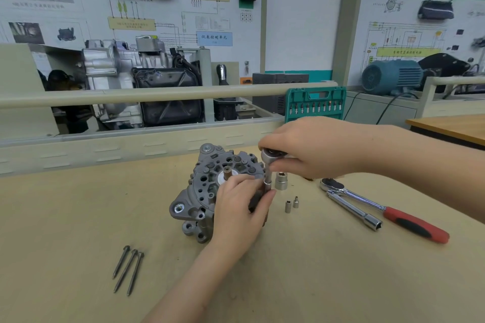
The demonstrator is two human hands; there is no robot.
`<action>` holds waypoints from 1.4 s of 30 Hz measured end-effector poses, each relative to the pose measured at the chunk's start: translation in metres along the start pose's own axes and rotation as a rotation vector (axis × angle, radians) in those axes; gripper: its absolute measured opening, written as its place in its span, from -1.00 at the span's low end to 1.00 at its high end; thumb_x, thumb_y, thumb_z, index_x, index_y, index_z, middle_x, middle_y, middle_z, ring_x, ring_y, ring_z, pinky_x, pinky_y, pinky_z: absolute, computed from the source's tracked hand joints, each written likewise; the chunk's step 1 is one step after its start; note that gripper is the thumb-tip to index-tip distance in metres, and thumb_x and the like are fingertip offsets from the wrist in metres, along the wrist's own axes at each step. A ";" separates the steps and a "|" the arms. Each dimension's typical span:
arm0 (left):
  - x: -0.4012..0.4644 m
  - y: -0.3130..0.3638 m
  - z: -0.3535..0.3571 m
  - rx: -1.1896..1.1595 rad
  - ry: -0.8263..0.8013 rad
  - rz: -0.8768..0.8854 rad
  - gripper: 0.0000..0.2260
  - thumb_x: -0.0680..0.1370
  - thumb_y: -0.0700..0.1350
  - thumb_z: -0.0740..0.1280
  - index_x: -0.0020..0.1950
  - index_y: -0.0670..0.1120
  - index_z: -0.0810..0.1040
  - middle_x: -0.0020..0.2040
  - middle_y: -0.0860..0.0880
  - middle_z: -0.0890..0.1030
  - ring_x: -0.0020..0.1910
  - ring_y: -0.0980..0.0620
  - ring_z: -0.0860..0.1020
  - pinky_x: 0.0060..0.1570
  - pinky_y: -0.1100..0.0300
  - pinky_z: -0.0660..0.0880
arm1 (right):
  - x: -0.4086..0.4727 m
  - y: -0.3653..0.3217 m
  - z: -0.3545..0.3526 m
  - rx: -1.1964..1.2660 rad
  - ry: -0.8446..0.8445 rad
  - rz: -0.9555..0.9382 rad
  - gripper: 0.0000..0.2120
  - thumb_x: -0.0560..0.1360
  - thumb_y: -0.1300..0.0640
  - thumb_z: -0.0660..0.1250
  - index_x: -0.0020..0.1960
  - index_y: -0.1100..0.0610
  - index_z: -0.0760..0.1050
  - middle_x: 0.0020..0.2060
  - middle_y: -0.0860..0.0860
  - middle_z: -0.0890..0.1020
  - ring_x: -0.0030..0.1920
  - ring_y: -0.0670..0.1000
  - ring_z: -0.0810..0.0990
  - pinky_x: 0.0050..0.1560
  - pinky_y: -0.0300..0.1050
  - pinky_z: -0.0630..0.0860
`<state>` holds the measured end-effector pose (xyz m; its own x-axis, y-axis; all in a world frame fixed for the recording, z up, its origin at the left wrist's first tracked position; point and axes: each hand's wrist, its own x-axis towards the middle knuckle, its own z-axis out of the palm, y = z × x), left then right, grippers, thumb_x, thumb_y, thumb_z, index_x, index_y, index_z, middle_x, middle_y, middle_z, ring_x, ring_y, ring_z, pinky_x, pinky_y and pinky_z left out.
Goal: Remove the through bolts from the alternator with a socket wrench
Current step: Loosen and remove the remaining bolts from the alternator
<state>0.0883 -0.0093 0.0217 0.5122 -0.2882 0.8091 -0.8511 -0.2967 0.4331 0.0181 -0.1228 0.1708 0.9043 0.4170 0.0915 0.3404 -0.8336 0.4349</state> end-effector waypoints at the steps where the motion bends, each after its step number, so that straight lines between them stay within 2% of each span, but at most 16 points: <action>1: 0.000 0.001 0.000 -0.007 0.014 -0.011 -0.67 0.44 0.04 0.22 -0.27 -0.21 0.56 -0.28 -0.03 0.56 -0.10 0.14 0.41 -0.09 0.02 0.44 | 0.000 -0.001 0.000 -0.004 0.004 -0.008 -0.81 0.56 -0.11 0.06 -0.10 0.00 0.21 -0.32 -0.12 0.32 -0.23 -0.01 0.36 -0.20 -0.14 0.33; 5: 0.000 0.004 0.002 0.049 0.099 -0.020 -0.82 0.37 -0.07 0.37 -0.34 -0.17 0.54 -0.32 0.07 0.47 -0.15 0.17 0.36 -0.14 0.22 0.33 | 0.000 -0.003 0.001 -0.129 0.055 0.028 -0.59 0.49 -0.27 -0.01 -0.08 0.06 0.34 -0.39 -0.08 0.35 -0.32 0.03 0.40 -0.23 -0.10 0.44; 8: 0.001 0.005 0.002 0.080 0.128 -0.006 -0.85 0.34 -0.10 0.40 -0.37 -0.14 0.52 -0.34 0.20 0.35 -0.18 0.17 0.34 -0.11 0.29 0.25 | 0.000 -0.005 0.003 -0.149 0.070 0.057 -0.53 0.43 -0.33 -0.06 -0.17 0.07 0.28 -0.45 -0.09 0.31 -0.46 -0.10 0.29 -0.47 -0.19 0.24; 10: 0.001 0.006 0.001 0.072 0.123 -0.005 -0.85 0.34 -0.08 0.40 -0.36 -0.13 0.53 -0.34 0.27 0.31 -0.19 0.18 0.33 -0.13 0.30 0.26 | 0.000 -0.005 0.005 -0.148 0.060 0.045 -0.57 0.42 -0.31 -0.08 -0.16 0.05 0.24 -0.42 -0.08 0.32 -0.46 -0.11 0.27 -0.49 -0.20 0.18; 13: 0.002 0.007 -0.001 0.010 0.092 -0.038 -0.84 0.36 -0.06 0.38 -0.31 -0.15 0.57 -0.32 0.23 0.38 -0.15 0.20 0.36 -0.14 0.22 0.34 | -0.001 -0.002 0.005 -0.103 0.029 0.034 -0.69 0.51 -0.22 0.01 -0.09 0.03 0.23 -0.27 -0.04 0.41 -0.30 0.01 0.39 -0.38 -0.15 0.25; 17: 0.002 0.007 -0.003 -0.075 0.056 -0.046 -0.85 0.39 -0.08 0.38 -0.19 -0.14 0.64 -0.21 0.34 0.39 -0.09 0.24 0.40 -0.03 0.08 0.41 | -0.002 0.001 0.004 -0.072 -0.028 -0.023 -0.72 0.56 -0.07 0.07 0.18 0.05 0.32 -0.03 -0.01 0.47 -0.02 0.03 0.45 -0.06 -0.05 0.43; 20: 0.002 0.009 -0.003 -0.084 0.060 -0.090 -0.89 0.39 -0.09 0.42 -0.21 -0.12 0.64 -0.20 0.32 0.39 -0.09 0.28 0.38 -0.02 0.09 0.41 | -0.001 0.002 0.002 -0.121 -0.014 -0.062 -0.69 0.56 -0.09 0.06 0.21 0.05 0.31 -0.01 -0.02 0.49 -0.04 0.04 0.46 0.02 -0.04 0.43; 23: 0.003 0.010 -0.002 -0.057 0.094 -0.091 -0.87 0.35 -0.08 0.44 -0.28 -0.13 0.61 -0.26 0.31 0.38 -0.17 0.24 0.35 -0.09 0.21 0.36 | 0.000 0.001 0.002 -0.199 0.041 -0.054 -0.59 0.50 -0.25 -0.04 0.01 0.07 0.33 -0.19 -0.02 0.52 -0.23 0.04 0.45 -0.08 -0.10 0.42; 25: 0.004 0.009 -0.001 -0.038 0.101 -0.097 -0.88 0.34 -0.12 0.49 -0.30 -0.12 0.59 -0.29 0.28 0.37 -0.19 0.23 0.35 -0.12 0.25 0.32 | -0.001 -0.003 0.001 -0.204 0.043 -0.003 -0.49 0.38 -0.33 -0.15 -0.13 0.08 0.29 -0.38 -0.05 0.42 -0.39 0.00 0.39 -0.31 -0.13 0.40; 27: 0.003 0.008 -0.001 -0.039 0.096 -0.108 -0.88 0.34 -0.12 0.49 -0.29 -0.12 0.59 -0.29 0.25 0.38 -0.15 0.23 0.37 -0.12 0.25 0.31 | -0.003 -0.007 0.003 -0.169 0.048 0.018 -0.54 0.38 -0.31 -0.13 -0.17 0.07 0.24 -0.42 -0.07 0.34 -0.45 -0.05 0.31 -0.46 -0.17 0.25; 31: 0.002 0.008 -0.002 -0.057 0.056 -0.082 -0.81 0.39 -0.03 0.40 -0.28 -0.16 0.59 -0.30 0.17 0.46 -0.14 0.26 0.35 -0.10 0.35 0.32 | -0.007 -0.007 0.007 -0.060 0.063 -0.043 -0.74 0.54 -0.13 0.04 0.03 0.04 0.28 -0.17 -0.05 0.42 -0.13 0.04 0.45 -0.21 -0.08 0.39; 34: 0.002 0.008 -0.004 -0.060 0.026 -0.071 -0.77 0.41 -0.02 0.32 -0.22 -0.19 0.61 -0.24 0.11 0.51 -0.09 0.31 0.35 -0.05 0.46 0.28 | -0.006 -0.006 0.009 -0.086 0.047 -0.058 -0.65 0.57 -0.07 0.01 0.28 0.05 0.26 0.02 -0.01 0.48 0.02 0.08 0.48 0.01 0.02 0.45; 36: 0.002 0.008 -0.003 -0.071 0.026 -0.077 -0.79 0.41 -0.05 0.34 -0.21 -0.19 0.62 -0.24 0.18 0.48 -0.10 0.31 0.36 -0.06 0.40 0.32 | -0.005 -0.005 0.010 -0.143 0.079 -0.067 -0.64 0.57 -0.11 -0.03 0.25 0.05 0.27 0.02 -0.01 0.51 -0.01 0.09 0.51 0.05 -0.03 0.43; 38: 0.002 0.008 -0.002 -0.080 0.049 -0.089 -0.88 0.42 -0.10 0.41 -0.22 -0.16 0.62 -0.25 0.24 0.43 -0.13 0.29 0.37 -0.11 0.33 0.34 | -0.005 -0.003 0.009 -0.190 0.104 -0.045 -0.56 0.51 -0.22 -0.11 0.11 0.05 0.34 -0.13 -0.03 0.54 -0.17 0.08 0.50 -0.07 -0.10 0.41; 40: 0.002 0.008 -0.002 -0.069 0.073 -0.104 -0.91 0.39 -0.11 0.45 -0.24 -0.12 0.63 -0.31 0.22 0.40 -0.14 0.25 0.37 -0.17 0.30 0.33 | -0.007 -0.005 0.006 -0.166 0.105 0.006 -0.46 0.38 -0.31 -0.18 -0.05 0.06 0.34 -0.38 -0.06 0.42 -0.38 0.02 0.38 -0.34 -0.13 0.35; 42: 0.003 0.007 -0.001 -0.069 0.086 -0.106 -0.88 0.38 -0.08 0.45 -0.26 -0.12 0.62 -0.35 0.21 0.38 -0.16 0.21 0.37 -0.22 0.27 0.32 | -0.009 -0.009 0.007 -0.118 0.101 0.026 -0.49 0.34 -0.32 -0.18 -0.12 0.05 0.30 -0.43 -0.09 0.31 -0.46 -0.06 0.28 -0.48 -0.18 0.20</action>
<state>0.0836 -0.0108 0.0275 0.5903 -0.1786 0.7872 -0.8002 -0.2574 0.5416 0.0088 -0.1214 0.1602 0.8800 0.4351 0.1906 0.2795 -0.7987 0.5329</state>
